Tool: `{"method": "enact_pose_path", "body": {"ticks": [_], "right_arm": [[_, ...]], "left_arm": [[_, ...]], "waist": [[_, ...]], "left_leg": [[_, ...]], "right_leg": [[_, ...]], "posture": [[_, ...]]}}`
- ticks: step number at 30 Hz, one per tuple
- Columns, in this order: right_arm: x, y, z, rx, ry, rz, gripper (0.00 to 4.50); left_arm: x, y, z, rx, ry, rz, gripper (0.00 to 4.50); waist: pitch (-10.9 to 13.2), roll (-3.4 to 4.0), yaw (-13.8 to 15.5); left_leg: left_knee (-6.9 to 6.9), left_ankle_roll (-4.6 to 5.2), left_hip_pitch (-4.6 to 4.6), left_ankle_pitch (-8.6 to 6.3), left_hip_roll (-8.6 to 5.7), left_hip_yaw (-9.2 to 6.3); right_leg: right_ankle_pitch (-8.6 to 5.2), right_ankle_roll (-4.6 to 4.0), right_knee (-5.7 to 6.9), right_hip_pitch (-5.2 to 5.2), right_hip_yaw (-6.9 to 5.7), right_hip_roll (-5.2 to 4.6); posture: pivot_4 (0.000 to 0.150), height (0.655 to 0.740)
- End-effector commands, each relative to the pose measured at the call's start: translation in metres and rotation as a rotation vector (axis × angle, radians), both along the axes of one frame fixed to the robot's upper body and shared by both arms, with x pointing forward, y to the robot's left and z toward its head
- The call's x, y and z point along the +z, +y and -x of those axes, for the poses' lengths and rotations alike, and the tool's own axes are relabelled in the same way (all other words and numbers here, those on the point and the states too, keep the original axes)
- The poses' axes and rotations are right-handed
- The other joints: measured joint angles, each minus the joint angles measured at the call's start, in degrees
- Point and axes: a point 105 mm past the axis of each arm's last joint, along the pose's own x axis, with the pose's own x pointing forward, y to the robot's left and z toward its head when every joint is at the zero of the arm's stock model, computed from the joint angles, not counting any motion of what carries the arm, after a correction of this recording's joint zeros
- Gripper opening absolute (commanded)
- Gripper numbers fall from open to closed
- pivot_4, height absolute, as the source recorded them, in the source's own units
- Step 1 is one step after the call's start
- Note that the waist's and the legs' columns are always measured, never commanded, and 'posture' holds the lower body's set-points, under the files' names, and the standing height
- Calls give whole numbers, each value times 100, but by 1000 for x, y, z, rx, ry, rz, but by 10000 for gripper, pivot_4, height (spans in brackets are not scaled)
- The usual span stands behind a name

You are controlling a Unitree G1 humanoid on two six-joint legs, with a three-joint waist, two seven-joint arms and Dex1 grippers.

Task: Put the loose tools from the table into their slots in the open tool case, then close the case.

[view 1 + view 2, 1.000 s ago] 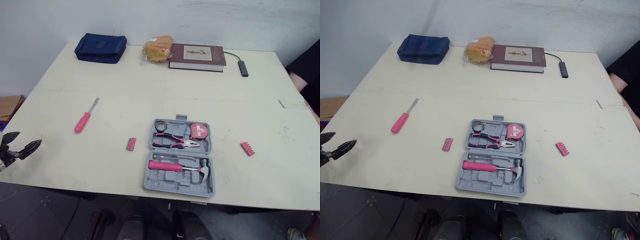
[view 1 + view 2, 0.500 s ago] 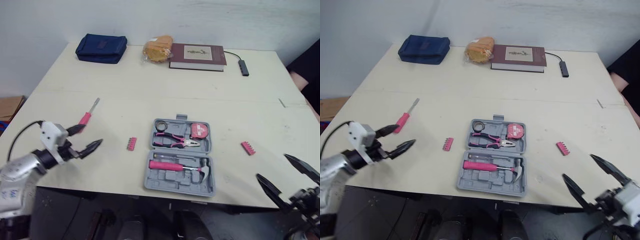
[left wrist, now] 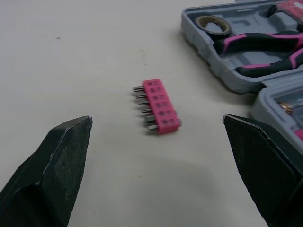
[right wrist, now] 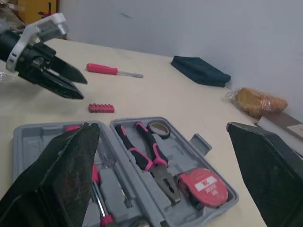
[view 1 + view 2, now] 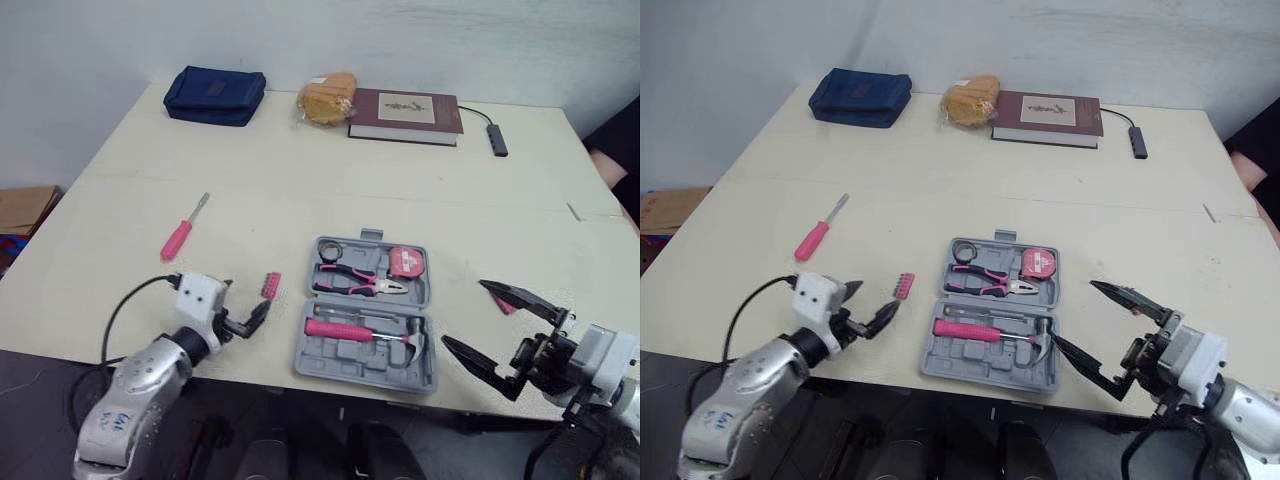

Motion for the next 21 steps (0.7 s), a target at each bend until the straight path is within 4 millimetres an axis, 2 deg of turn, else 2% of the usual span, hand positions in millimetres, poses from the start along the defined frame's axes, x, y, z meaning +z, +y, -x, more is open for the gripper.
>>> {"method": "enact_pose_path", "body": {"ticks": [1, 5, 12, 21], "right_arm": [[3, 4, 1, 15, -2, 11, 45000], [2, 6, 2, 25, 18, 16, 45000], [7, 5, 3, 8, 29, 23, 45000], [12, 5, 4, -16, 44, 24, 45000]], "left_arm": [[-1, -7, -3, 29, -34, -49, 44544], [-5, -19, -7, 32, -38, -16, 44544], [-20, -25, -23, 79, 1, -10, 44544], [-31, -15, -31, 142, 12, -74, 44544]], "waist": [[0, 1, 14], [1, -1, 27], [1, -1, 31], [-1, 0, 25]], "left_leg": [[0, 0, 0, 0, 0, 0], [3, 2, -2, -1, 0, 1], [7, 2, -2, -1, -1, 1], [7, 1, 0, -1, -1, 1]], "right_leg": [[0, 0, 0, 0, 0, 0], [1, 1, -2, 2, 0, 0], [1, 3, 1, 2, 0, 3], [3, 5, 2, 3, 0, 6]], "posture": [[1500, 7400], [1500, 7400], [1500, 7400], [1500, 7400]]}}
